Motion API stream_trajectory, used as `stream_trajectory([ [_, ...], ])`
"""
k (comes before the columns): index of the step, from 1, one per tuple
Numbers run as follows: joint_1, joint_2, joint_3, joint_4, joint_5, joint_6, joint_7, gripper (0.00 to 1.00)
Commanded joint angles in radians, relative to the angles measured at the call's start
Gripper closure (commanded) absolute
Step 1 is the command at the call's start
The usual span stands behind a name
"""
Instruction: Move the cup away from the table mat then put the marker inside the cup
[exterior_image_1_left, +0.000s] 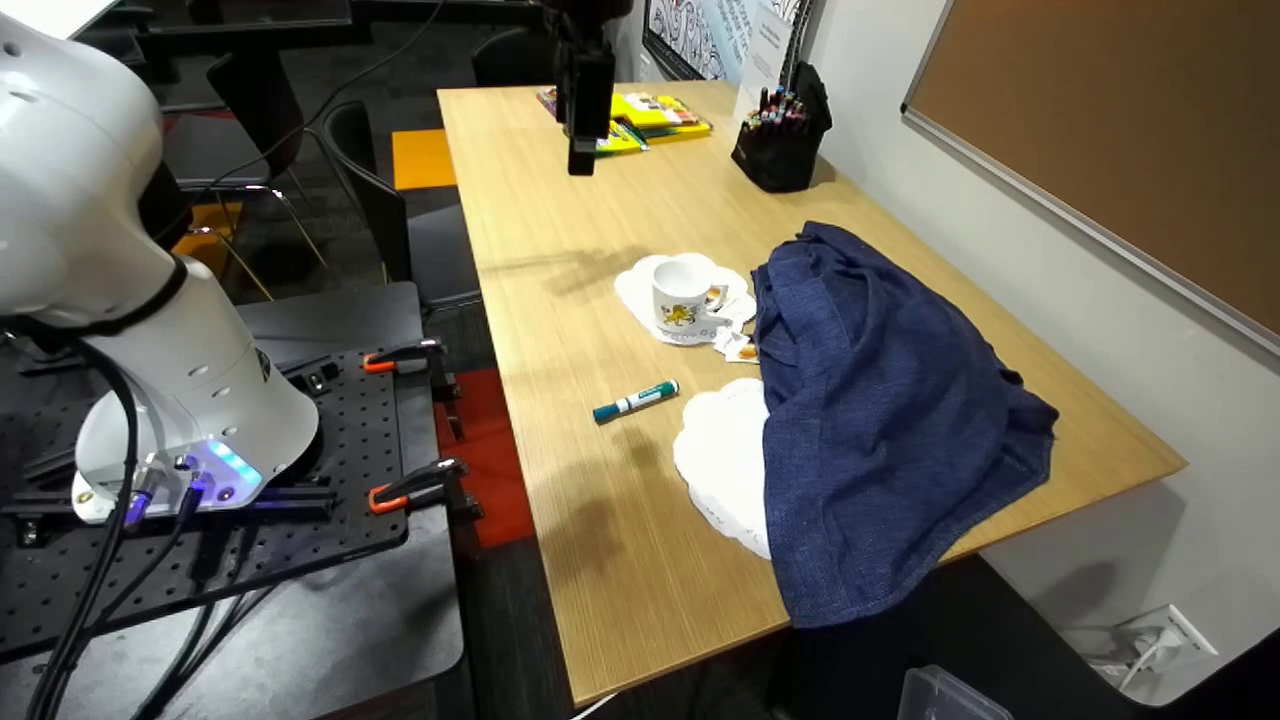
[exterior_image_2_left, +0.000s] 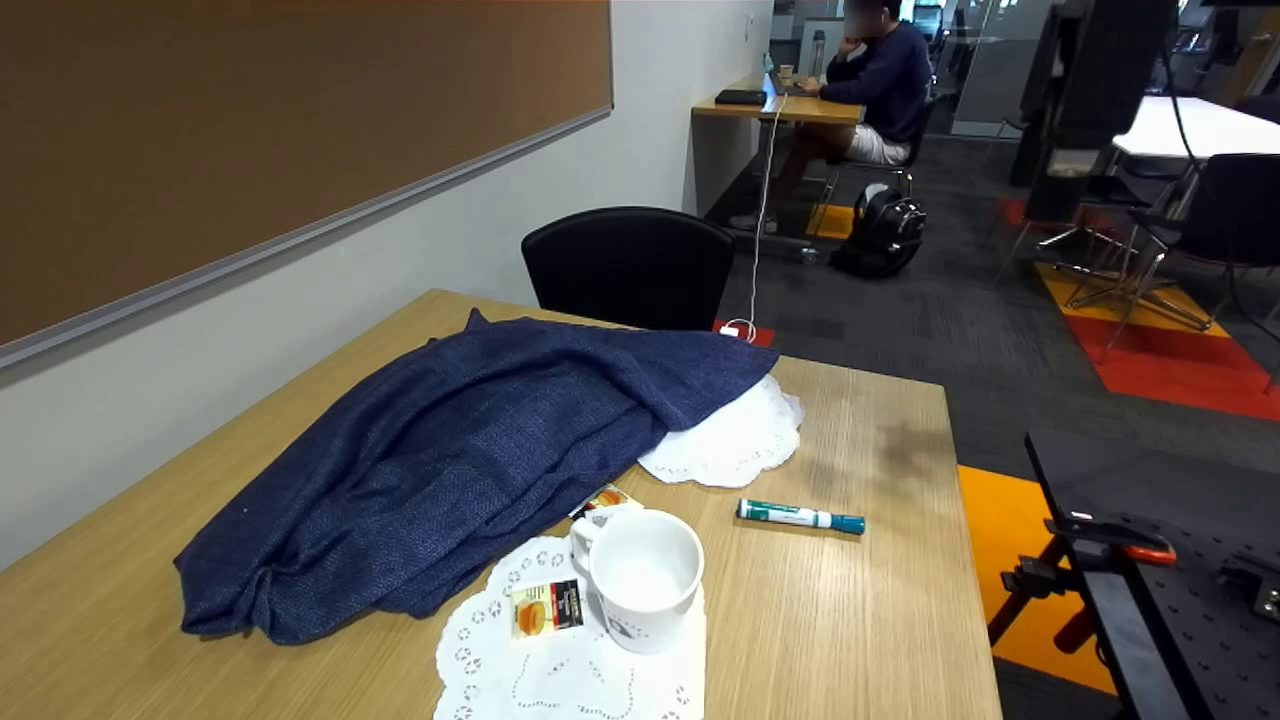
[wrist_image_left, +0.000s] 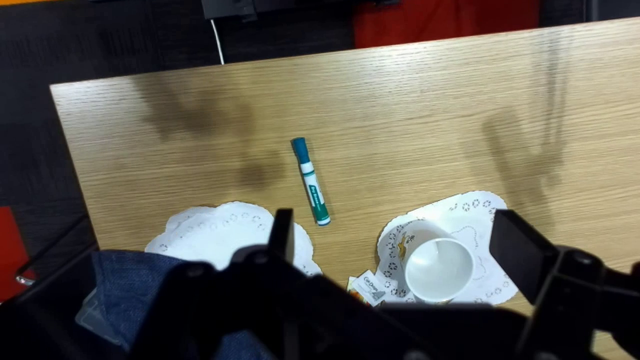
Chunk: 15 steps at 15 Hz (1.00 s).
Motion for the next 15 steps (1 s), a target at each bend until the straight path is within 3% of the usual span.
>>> stream_trajectory([
  [1, 0.019, 0.064, 0.07, -0.033, 0.02, 0.11, 0.144, 0.0],
  [4, 0.03, 0.131, 0.133, -0.043, 0.022, 0.172, 0.293, 0.0],
  [9, 0.025, 0.213, 0.232, -0.062, -0.015, 0.295, 0.666, 0.0],
  [11, 0.031, 0.238, 0.244, -0.076, -0.011, 0.353, 0.795, 0.0],
  [15, 0.049, 0.298, 0.226, -0.115, 0.033, 0.497, 0.922, 0.0],
])
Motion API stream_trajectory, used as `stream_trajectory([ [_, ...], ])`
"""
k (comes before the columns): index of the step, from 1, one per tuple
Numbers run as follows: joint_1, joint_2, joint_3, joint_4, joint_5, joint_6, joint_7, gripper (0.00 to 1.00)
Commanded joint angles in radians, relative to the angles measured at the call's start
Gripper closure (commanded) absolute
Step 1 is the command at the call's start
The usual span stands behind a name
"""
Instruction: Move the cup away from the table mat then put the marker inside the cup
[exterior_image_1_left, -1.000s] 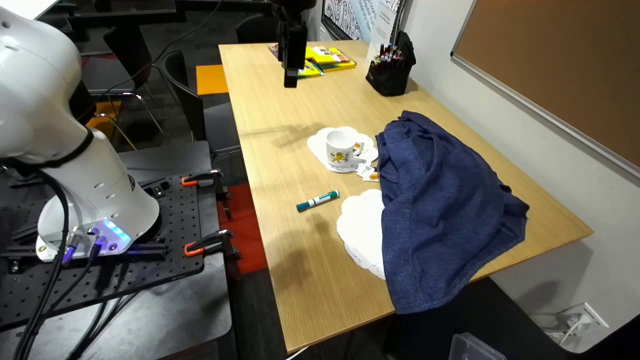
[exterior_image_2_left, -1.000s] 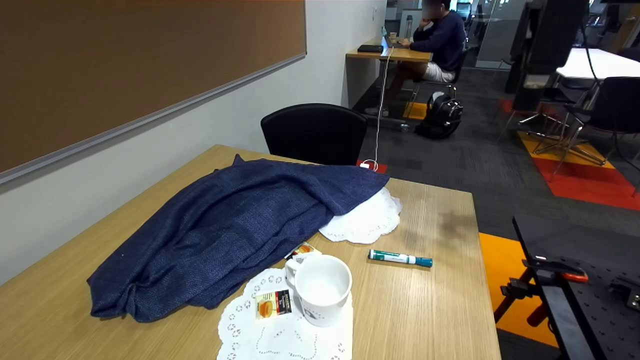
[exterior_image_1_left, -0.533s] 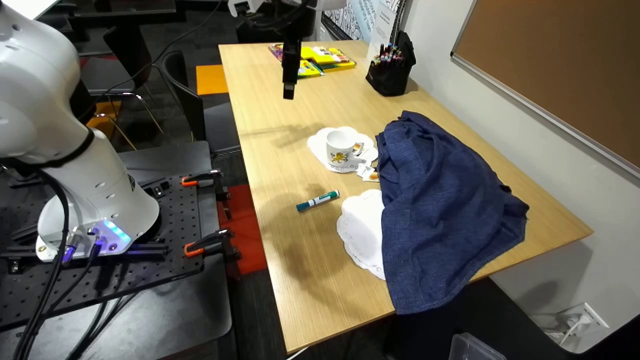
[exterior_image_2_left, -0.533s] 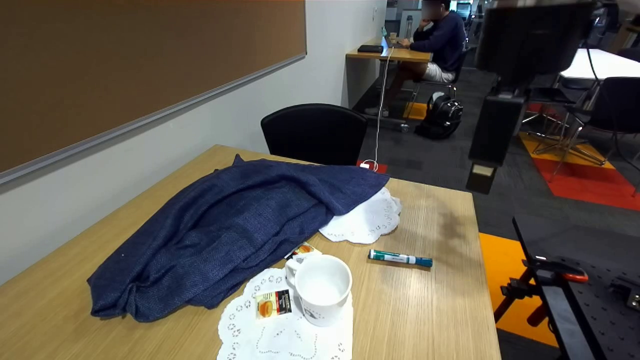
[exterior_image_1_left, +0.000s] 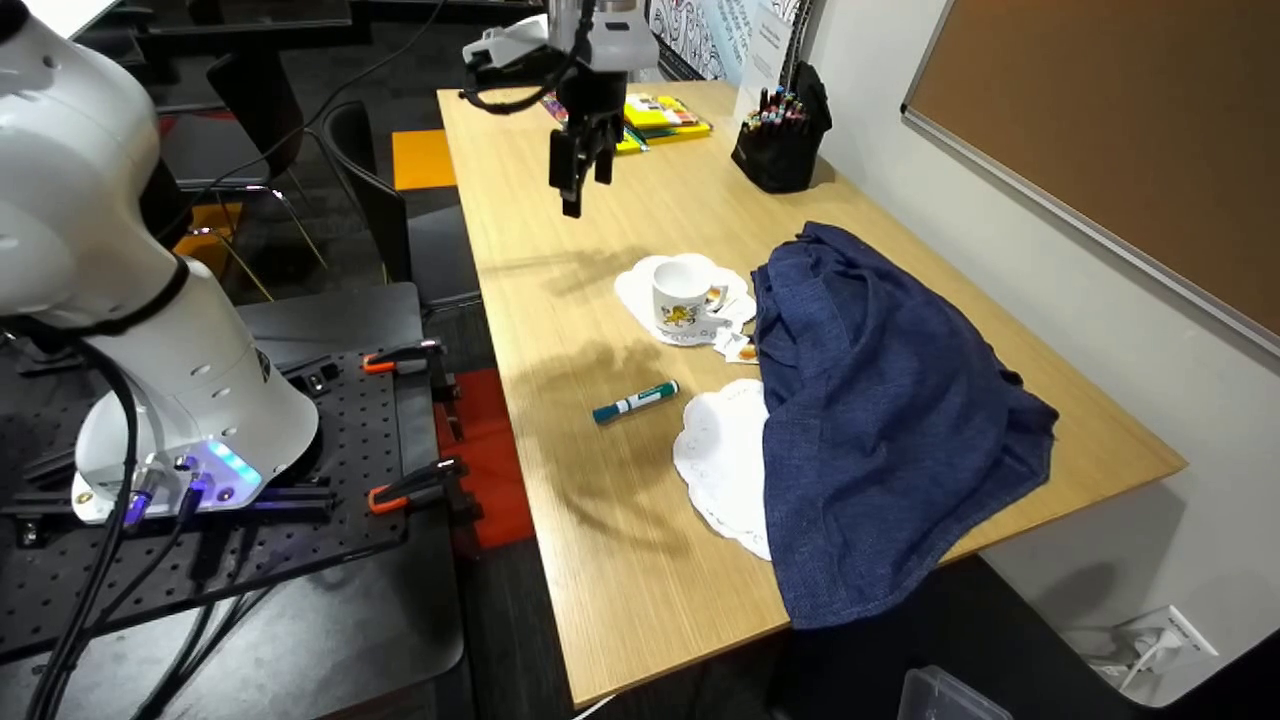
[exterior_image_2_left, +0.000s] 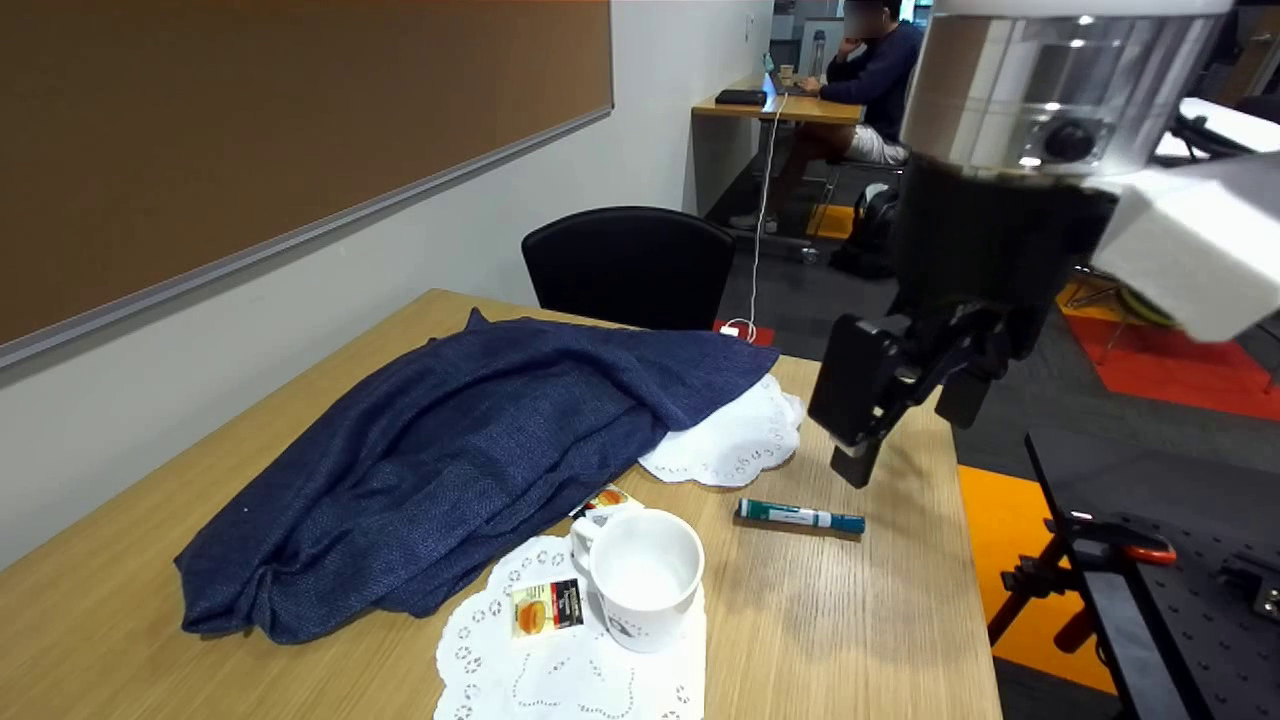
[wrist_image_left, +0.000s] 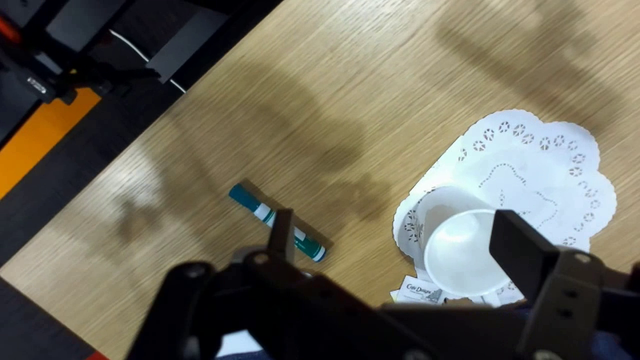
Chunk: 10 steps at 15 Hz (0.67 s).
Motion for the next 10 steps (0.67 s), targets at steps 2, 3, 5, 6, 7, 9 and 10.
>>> stream_trajectory([
  [2, 0.023, 0.071, -0.028, -0.047, 0.064, 0.173, 0.102, 0.0],
  [3, 0.034, 0.088, -0.037, -0.059, 0.098, 0.224, 0.084, 0.0],
  [5, 0.045, 0.136, -0.047, -0.075, 0.162, 0.317, 0.065, 0.0],
  [6, 0.048, 0.161, -0.048, -0.083, 0.174, 0.368, 0.068, 0.0],
  [7, 0.051, 0.185, -0.05, -0.088, 0.175, 0.411, 0.077, 0.0],
  [9, 0.055, 0.237, -0.056, -0.087, 0.154, 0.481, 0.102, 0.0],
  [10, 0.057, 0.264, -0.061, -0.085, 0.133, 0.515, 0.119, 0.0],
])
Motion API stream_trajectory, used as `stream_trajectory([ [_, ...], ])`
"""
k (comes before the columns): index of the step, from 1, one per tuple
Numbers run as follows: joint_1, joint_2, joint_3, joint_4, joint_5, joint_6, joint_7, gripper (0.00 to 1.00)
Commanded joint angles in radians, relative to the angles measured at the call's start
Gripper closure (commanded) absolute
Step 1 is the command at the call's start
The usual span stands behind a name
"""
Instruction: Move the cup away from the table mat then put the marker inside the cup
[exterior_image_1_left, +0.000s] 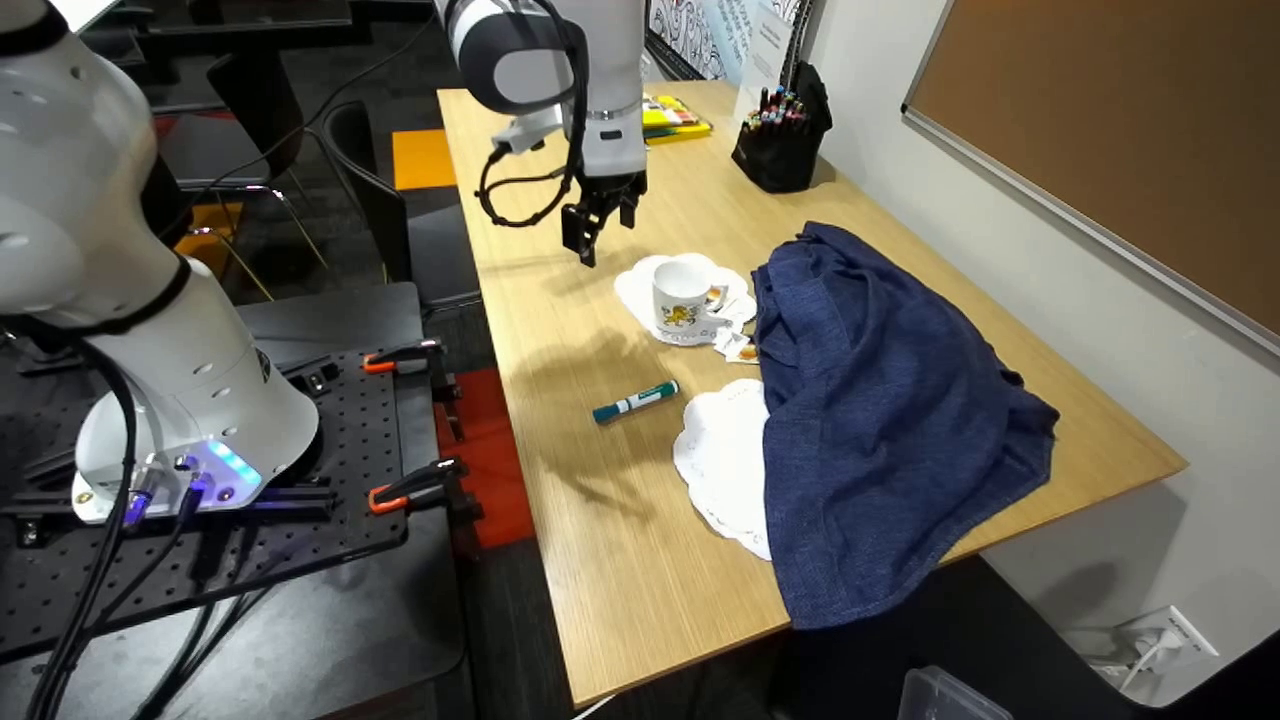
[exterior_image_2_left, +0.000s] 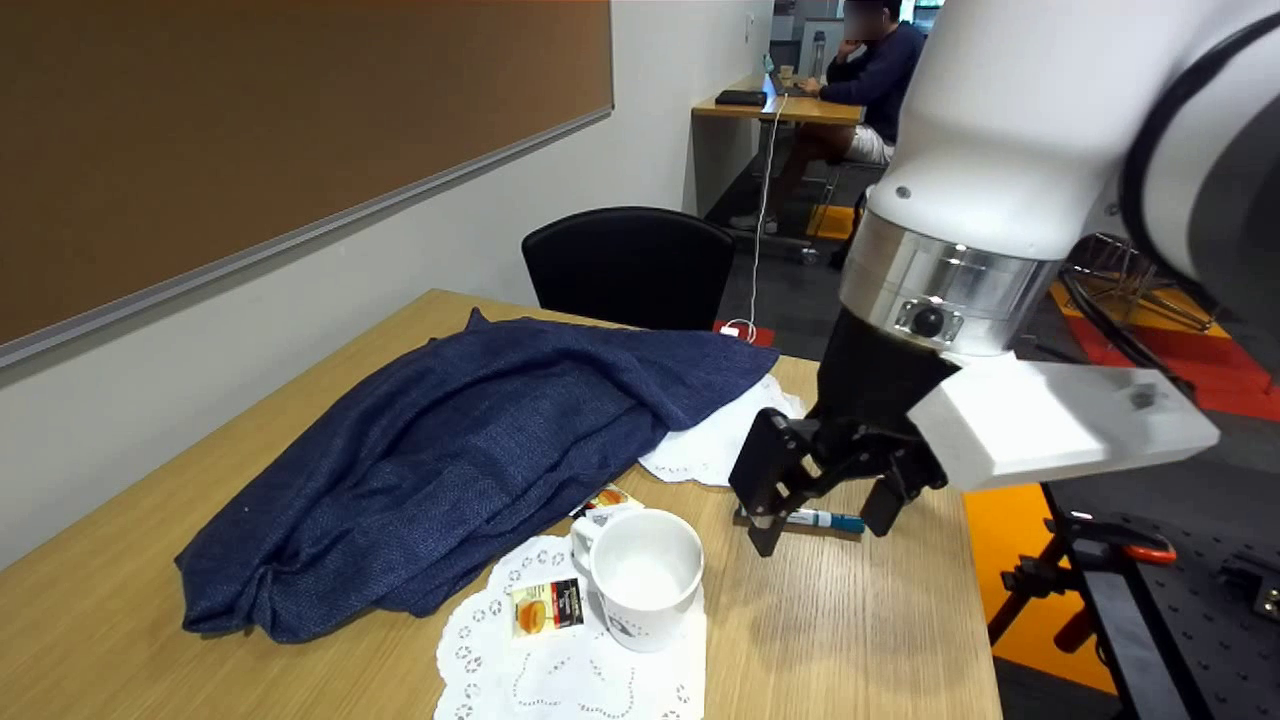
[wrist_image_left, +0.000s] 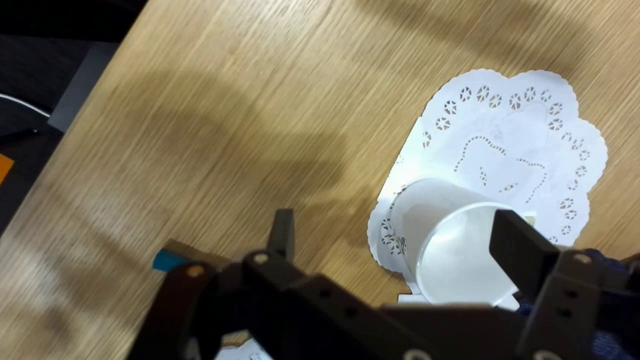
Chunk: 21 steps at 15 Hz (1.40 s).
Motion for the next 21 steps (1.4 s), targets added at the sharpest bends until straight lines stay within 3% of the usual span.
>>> stream_trajectory([
  [1, 0.027, 0.092, -0.027, 0.009, -0.039, 0.12, 0.068, 0.0],
  [5, 0.071, 0.176, -0.096, 0.034, -0.199, 0.215, 0.206, 0.0],
  [9, 0.147, 0.231, -0.186, 0.09, -0.298, 0.221, 0.312, 0.0],
  [10, 0.126, 0.199, -0.168, 0.052, -0.25, 0.206, 0.245, 0.0],
  [17, 0.137, 0.209, -0.178, 0.059, -0.249, 0.207, 0.253, 0.0],
  [21, 0.13, 0.223, -0.158, 0.064, -0.188, 0.219, 0.253, 0.0],
])
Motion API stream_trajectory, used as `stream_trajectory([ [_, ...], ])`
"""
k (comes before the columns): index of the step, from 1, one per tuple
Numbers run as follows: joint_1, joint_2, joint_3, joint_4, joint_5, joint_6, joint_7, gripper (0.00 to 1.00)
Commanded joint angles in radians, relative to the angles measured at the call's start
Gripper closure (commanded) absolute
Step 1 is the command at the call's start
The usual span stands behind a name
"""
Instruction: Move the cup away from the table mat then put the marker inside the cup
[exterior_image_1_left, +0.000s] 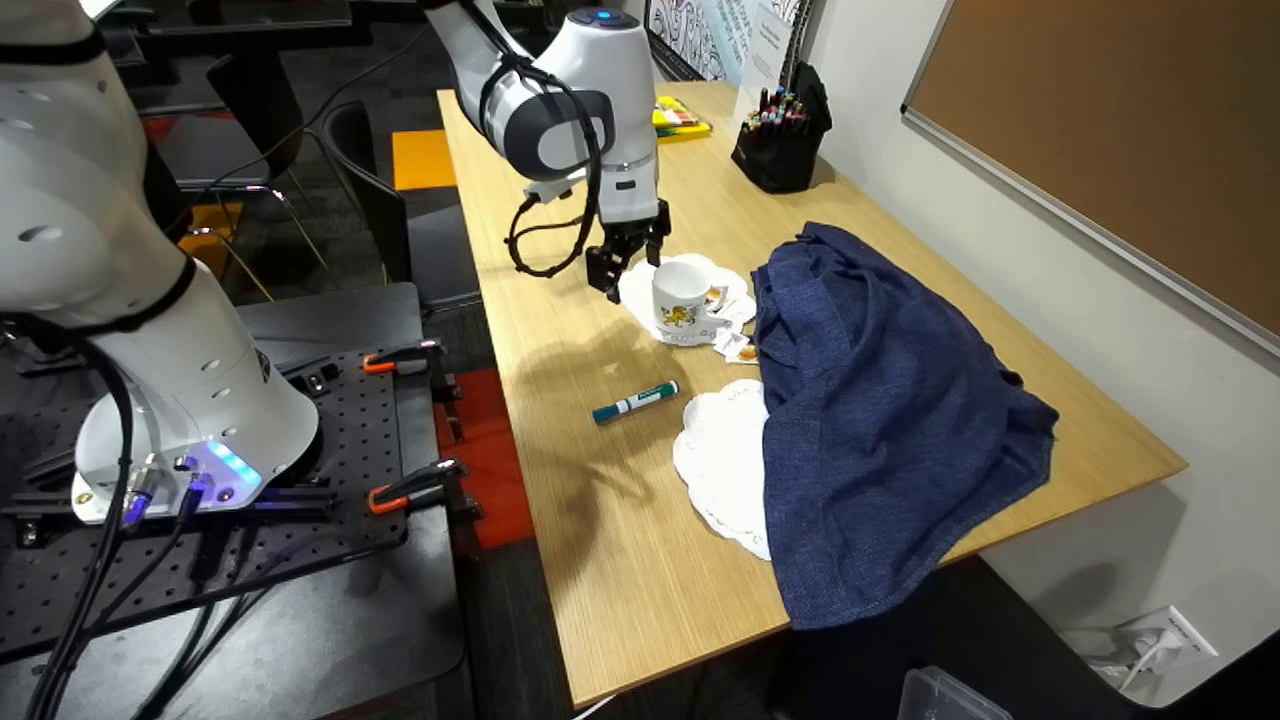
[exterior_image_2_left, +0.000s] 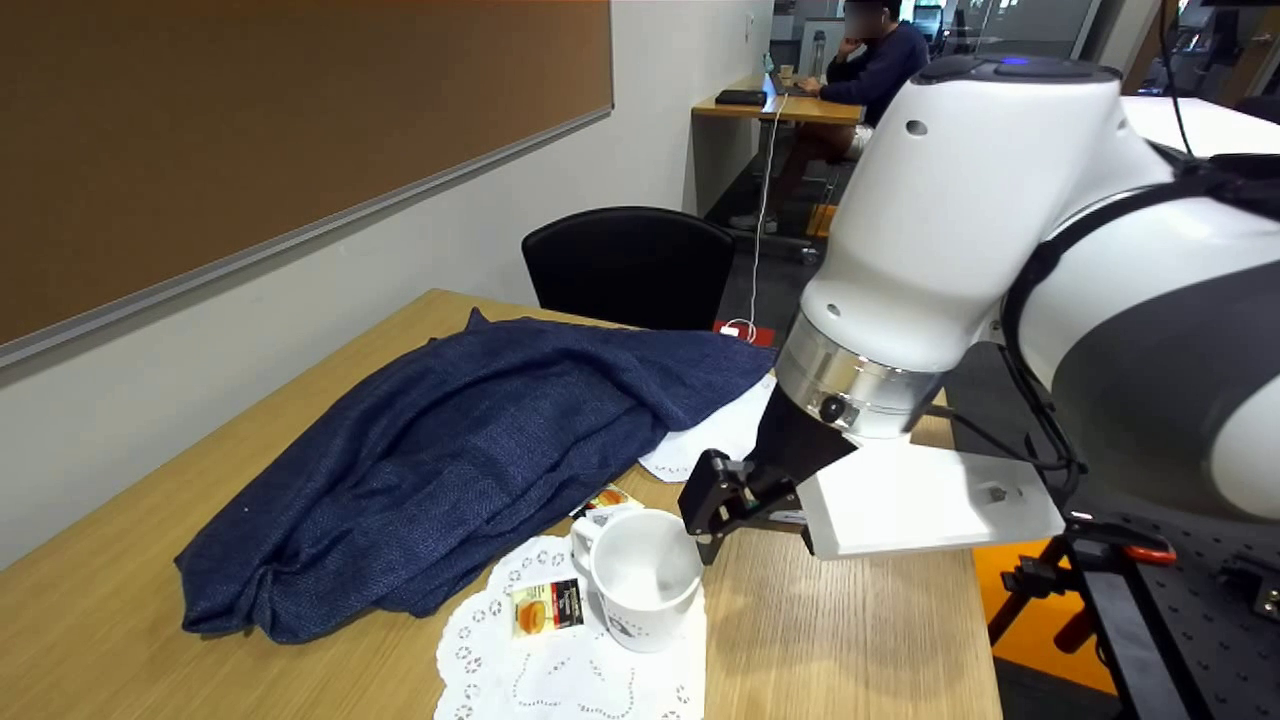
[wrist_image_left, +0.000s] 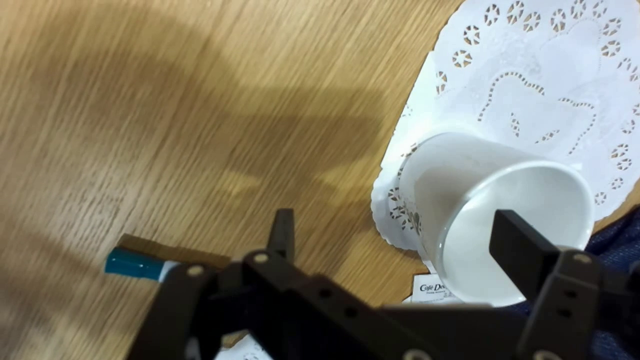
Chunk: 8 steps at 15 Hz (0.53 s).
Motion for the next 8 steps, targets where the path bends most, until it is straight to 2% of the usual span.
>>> stream_trajectory([
  [1, 0.009, 0.012, 0.008, 0.006, 0.08, 0.017, -0.013, 0.0],
  [8, 0.025, 0.068, 0.004, 0.026, 0.179, 0.098, 0.012, 0.0],
])
